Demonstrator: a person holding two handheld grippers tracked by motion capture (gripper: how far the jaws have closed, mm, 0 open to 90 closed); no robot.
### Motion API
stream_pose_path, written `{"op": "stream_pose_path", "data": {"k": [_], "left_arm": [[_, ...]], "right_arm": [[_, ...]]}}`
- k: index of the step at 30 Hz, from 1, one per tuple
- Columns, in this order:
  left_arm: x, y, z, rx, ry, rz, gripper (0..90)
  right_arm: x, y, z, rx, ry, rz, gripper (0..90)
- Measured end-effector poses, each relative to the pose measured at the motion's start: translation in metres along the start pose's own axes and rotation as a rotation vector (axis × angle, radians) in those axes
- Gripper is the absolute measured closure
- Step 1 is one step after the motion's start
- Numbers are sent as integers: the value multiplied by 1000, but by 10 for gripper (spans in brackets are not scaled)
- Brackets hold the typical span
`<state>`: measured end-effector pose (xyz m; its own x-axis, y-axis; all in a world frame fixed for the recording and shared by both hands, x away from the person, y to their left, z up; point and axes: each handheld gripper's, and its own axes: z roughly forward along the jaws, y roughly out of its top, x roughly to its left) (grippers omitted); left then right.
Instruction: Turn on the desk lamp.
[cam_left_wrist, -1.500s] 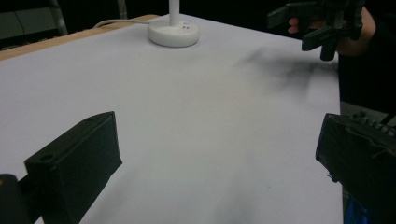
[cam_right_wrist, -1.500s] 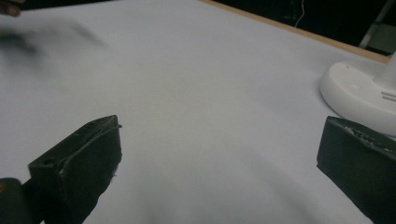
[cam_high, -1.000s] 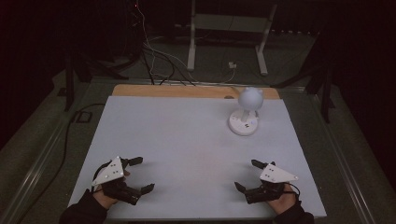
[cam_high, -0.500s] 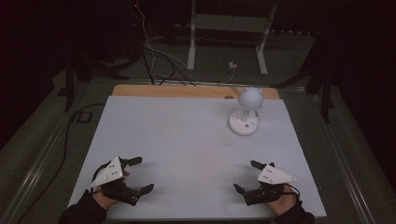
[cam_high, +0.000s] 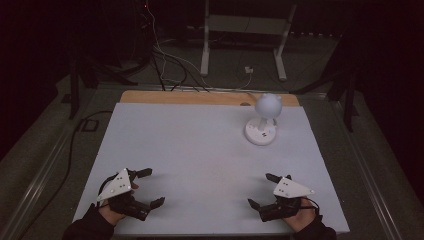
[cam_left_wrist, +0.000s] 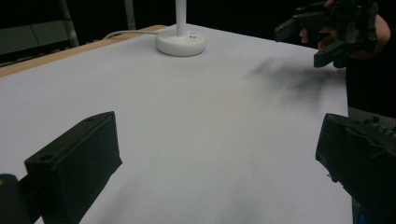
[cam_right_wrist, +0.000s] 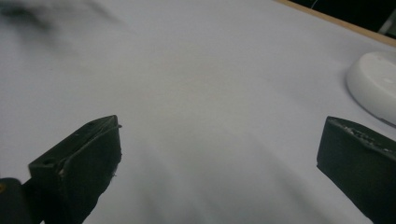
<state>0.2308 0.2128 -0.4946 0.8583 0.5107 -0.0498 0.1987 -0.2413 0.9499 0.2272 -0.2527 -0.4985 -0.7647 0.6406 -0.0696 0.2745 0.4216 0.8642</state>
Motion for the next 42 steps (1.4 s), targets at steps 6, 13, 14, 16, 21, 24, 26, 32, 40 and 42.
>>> {"op": "stream_pose_path", "data": {"k": [6, 13, 14, 16, 21, 24, 26, 32, 40, 42], "left_arm": [[0, 0, 0, 4, 2, -2, 3], [0, 0, 0, 1, 5, -4, 3], [0, 0, 0, -2, 4, -6, 3], [1, 0, 0, -2, 5, -7, 3], [1, 0, 0, -2, 6, -7, 3], [1, 0, 0, 0, 7, -5, 3], [0, 0, 0, -2, 5, -6, 3], [0, 0, 0, -3, 3, -7, 3], [0, 0, 0, -3, 3, -7, 3], [0, 0, 0, -2, 2, -5, 3]], "right_arm": [[3, 4, 1, 13, 21, -9, 0], [5, 11, 0, 8, 44, 0, 0], [5, 14, -1, 1, 53, 5, 0], [4, 18, -2, -11, 56, 14, 0], [4, 25, -4, -24, 56, 13, 0], [2, 28, -5, -35, 53, 20, 0], [0, 32, -7, -46, 46, 28, 0], [-6, 36, -8, -54, 31, 43, 0], [-13, 47, -6, -75, 4, 37, 0], [-16, 51, -5, -80, 1, 46, 0]]}}
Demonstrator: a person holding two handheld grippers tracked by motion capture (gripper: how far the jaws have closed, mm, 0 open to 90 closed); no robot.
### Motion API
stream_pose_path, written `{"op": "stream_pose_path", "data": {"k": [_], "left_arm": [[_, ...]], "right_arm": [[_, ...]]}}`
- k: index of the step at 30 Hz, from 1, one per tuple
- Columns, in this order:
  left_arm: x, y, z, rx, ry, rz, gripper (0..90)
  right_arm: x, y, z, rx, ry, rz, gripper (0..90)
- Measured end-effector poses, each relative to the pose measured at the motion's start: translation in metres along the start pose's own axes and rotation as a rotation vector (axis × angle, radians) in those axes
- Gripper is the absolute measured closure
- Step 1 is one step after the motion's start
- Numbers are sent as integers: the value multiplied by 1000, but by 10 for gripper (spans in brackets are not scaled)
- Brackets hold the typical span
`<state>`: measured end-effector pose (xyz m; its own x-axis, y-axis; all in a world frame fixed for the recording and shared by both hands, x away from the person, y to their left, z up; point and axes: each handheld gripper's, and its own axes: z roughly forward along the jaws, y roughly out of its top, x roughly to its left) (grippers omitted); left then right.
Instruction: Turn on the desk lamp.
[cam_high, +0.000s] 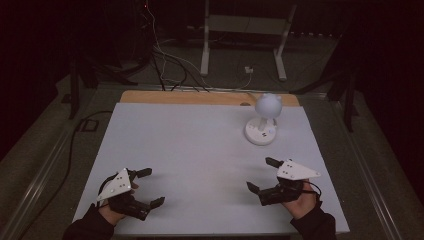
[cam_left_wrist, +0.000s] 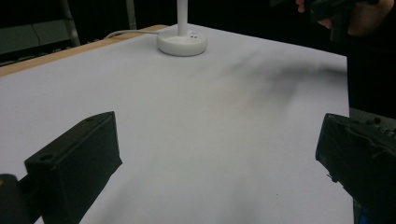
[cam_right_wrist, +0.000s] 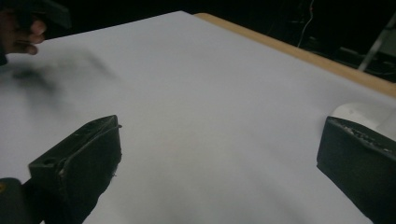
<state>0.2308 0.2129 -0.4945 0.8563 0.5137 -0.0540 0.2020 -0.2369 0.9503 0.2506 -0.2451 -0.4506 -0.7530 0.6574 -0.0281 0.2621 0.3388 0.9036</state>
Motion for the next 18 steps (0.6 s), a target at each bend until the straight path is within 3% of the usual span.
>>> {"op": "stream_pose_path", "data": {"k": [18], "left_arm": [[0, 0, 0, -4, -1, -1, 3]], "right_arm": [[-25, 15, 14, -2, -82, 43, 0]]}}
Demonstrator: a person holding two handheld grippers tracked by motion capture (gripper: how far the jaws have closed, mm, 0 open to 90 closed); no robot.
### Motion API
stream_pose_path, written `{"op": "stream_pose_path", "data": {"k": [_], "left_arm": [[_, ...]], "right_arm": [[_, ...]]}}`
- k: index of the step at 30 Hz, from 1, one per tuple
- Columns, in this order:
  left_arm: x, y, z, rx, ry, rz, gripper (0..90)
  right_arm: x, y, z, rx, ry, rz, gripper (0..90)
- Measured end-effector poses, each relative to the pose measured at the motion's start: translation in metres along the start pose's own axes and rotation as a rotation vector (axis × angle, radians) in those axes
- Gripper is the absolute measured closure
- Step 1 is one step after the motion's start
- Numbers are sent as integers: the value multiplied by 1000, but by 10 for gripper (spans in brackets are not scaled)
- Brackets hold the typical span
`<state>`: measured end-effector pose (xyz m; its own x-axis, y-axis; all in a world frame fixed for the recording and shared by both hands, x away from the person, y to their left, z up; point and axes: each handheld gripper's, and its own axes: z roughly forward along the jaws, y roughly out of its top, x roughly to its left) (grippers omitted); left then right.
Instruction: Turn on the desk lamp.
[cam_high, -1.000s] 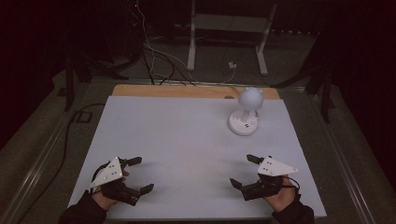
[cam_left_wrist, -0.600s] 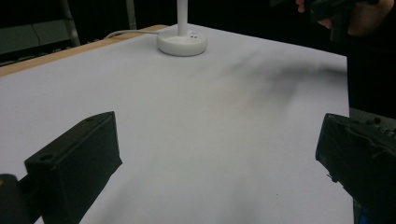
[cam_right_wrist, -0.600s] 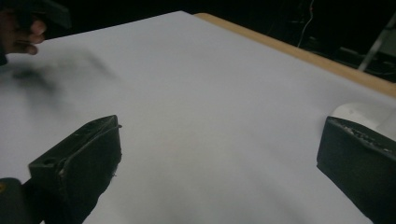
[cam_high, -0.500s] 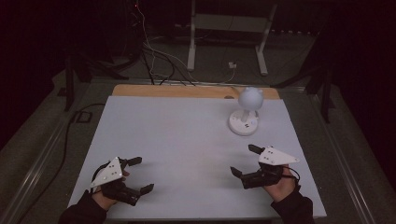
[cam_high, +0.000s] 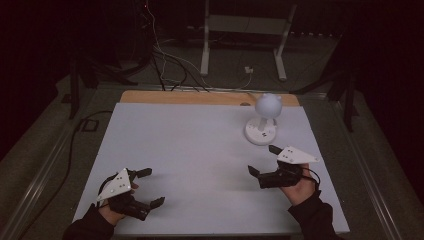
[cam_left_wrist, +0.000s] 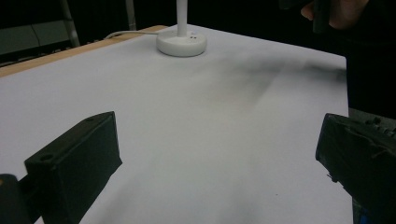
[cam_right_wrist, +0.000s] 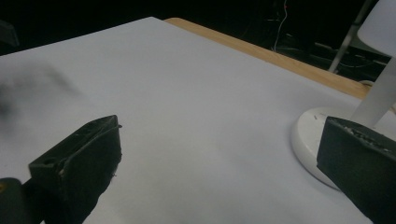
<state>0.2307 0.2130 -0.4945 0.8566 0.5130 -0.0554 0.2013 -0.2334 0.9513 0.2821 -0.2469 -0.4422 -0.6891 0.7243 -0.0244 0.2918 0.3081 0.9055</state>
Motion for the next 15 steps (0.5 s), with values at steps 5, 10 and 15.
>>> {"op": "stream_pose_path", "data": {"k": [5, 10, 15], "left_arm": [[0, 0, 0, 1, 2, 0, 3], [0, 0, 0, -1, 2, 1, 3], [0, 0, 0, -1, 2, 3, 3]], "right_arm": [[-3, 2, 4, 0, -8, 2, 0], [-7, 6, 11, 3, -19, 0, 0], [-11, 8, 17, 9, -34, -2, 0]]}}
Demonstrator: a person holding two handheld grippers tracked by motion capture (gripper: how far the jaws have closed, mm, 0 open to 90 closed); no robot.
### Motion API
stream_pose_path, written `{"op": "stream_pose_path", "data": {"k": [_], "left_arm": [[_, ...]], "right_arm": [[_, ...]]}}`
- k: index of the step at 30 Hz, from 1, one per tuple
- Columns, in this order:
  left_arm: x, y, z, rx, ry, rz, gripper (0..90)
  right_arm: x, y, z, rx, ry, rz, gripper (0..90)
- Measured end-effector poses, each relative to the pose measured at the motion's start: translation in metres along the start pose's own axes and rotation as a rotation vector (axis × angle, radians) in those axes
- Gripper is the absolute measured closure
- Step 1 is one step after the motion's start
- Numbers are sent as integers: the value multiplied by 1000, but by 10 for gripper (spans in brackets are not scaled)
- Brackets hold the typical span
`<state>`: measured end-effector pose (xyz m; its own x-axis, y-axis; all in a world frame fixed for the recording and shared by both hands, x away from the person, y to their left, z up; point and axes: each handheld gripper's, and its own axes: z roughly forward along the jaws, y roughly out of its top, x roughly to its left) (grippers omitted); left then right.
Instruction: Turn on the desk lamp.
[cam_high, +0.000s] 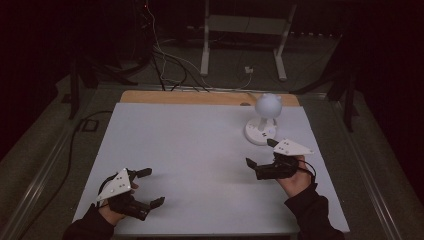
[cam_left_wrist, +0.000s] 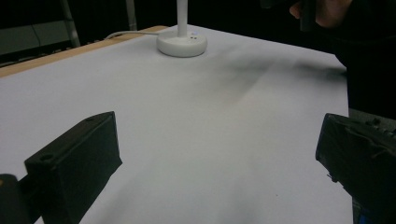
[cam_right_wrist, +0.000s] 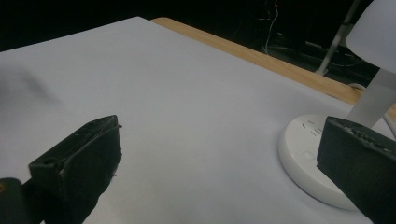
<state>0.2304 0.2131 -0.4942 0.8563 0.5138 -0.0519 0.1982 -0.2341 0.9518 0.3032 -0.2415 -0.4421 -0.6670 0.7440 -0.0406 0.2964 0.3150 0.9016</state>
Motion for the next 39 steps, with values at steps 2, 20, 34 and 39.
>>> {"op": "stream_pose_path", "data": {"k": [2, 20, 34, 39], "left_arm": [[0, 0, 0, 3, -1, 2, 3], [0, 0, 0, 0, -3, 0, 3], [0, 0, -1, -3, 0, -1, 3], [0, 0, -1, -1, 1, 0, 3]], "right_arm": [[-1, 1, 3, 7, 1, 2, 0], [-18, 4, 27, 37, -41, 7, 0], [-37, 1, 51, 61, -91, 48, 0], [-43, -3, 59, 61, -115, 76, 0]]}}
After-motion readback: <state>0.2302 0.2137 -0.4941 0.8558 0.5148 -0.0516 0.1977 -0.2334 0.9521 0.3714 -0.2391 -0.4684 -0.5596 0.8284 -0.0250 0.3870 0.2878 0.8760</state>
